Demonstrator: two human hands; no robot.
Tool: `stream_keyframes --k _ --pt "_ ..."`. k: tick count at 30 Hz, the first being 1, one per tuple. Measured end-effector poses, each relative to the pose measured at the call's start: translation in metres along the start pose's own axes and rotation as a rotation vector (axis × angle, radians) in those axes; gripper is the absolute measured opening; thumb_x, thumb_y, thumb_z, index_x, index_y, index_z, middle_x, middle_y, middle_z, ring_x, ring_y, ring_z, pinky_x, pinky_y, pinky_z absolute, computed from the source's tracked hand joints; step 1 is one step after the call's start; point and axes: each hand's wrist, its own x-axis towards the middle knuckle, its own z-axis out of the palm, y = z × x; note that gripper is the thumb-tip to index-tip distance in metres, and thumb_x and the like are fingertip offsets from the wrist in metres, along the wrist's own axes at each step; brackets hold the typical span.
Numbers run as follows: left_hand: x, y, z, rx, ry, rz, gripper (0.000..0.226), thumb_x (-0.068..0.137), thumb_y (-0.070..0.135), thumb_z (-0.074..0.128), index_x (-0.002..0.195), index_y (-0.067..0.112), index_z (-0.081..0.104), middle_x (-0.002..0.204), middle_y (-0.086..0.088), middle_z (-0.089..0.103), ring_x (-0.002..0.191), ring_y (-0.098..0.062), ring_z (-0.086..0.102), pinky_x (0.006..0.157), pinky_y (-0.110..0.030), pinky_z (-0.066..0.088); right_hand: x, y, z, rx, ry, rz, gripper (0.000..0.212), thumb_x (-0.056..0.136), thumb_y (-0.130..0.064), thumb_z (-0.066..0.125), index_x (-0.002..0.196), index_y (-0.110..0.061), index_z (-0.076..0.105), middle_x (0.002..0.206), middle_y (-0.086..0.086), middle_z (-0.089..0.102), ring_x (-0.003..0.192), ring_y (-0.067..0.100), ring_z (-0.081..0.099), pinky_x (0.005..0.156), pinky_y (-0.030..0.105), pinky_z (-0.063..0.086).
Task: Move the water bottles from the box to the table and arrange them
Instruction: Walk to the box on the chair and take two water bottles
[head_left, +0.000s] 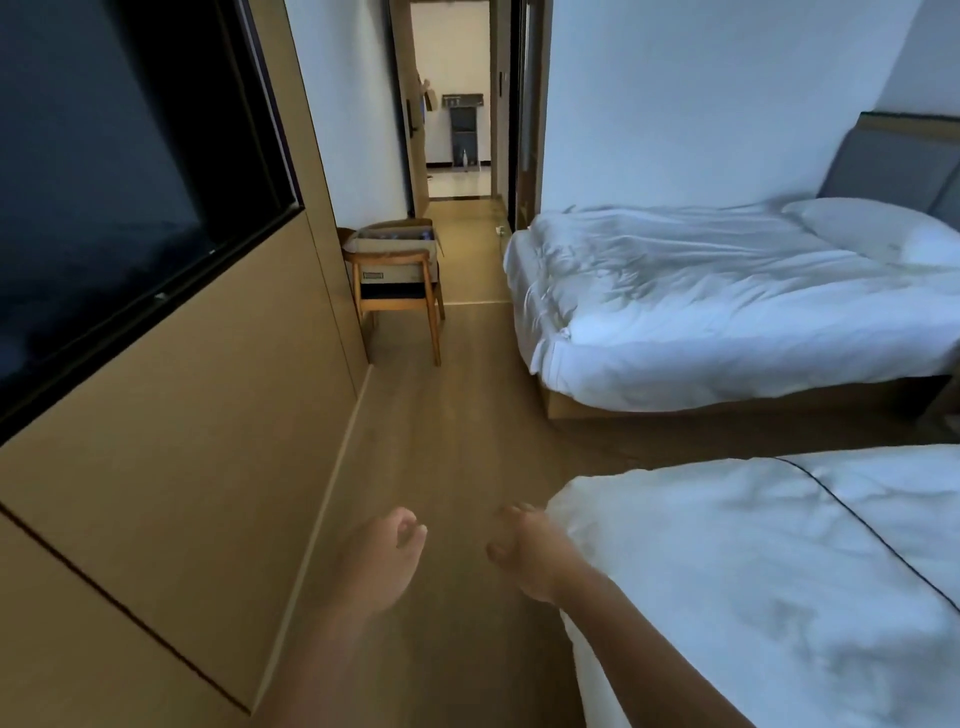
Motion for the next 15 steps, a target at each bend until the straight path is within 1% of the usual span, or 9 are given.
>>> stream_keyframes --k 3,6,11,15 --pt "0.053 0.003 -0.009 0.010 0.009 -0.030 0.025 0.094 0.030 0.053 0.113 0.016 0.061 0.113 0.002 0.067 0.104 -0.016 0.061 0.091 -0.030 0.046 0.060 -0.001 -0.010 -0.004 -0.023 -0.023 0.043 0.091 -0.033 0.049 0.129 -0.013 0.047 0.128 0.007 0.049 0.117 0.023 0.046 0.095 0.035 0.044" --pt "0.112 0.000 -0.017 0.007 0.030 -0.038 0.026 0.093 0.030 0.055 0.113 0.015 0.061 0.114 0.001 0.067 0.107 -0.017 0.061 0.092 -0.031 0.046 0.124 -0.005 -0.016 -0.046 -0.048 -0.060 0.046 0.091 -0.032 0.049 0.132 -0.012 0.045 0.132 0.007 0.048 0.122 0.025 0.042 0.100 0.035 0.039" --pt "0.233 -0.004 -0.038 0.020 0.035 -0.026 0.029 0.094 0.032 0.054 0.117 0.015 0.059 0.119 0.000 0.066 0.110 -0.018 0.061 0.092 -0.030 0.047 0.243 -0.018 -0.031 -0.093 -0.062 -0.094 0.047 0.091 -0.032 0.049 0.134 -0.013 0.044 0.134 0.006 0.047 0.124 0.025 0.041 0.102 0.036 0.038" --pt "0.344 -0.005 -0.071 0.038 0.055 0.002 0.033 0.094 0.034 0.051 0.121 0.017 0.058 0.121 0.000 0.065 0.109 -0.018 0.060 0.093 -0.031 0.047 0.351 -0.040 -0.050 -0.111 -0.028 -0.117 0.047 0.092 -0.033 0.050 0.135 -0.014 0.044 0.135 0.006 0.047 0.125 0.024 0.041 0.102 0.035 0.038"
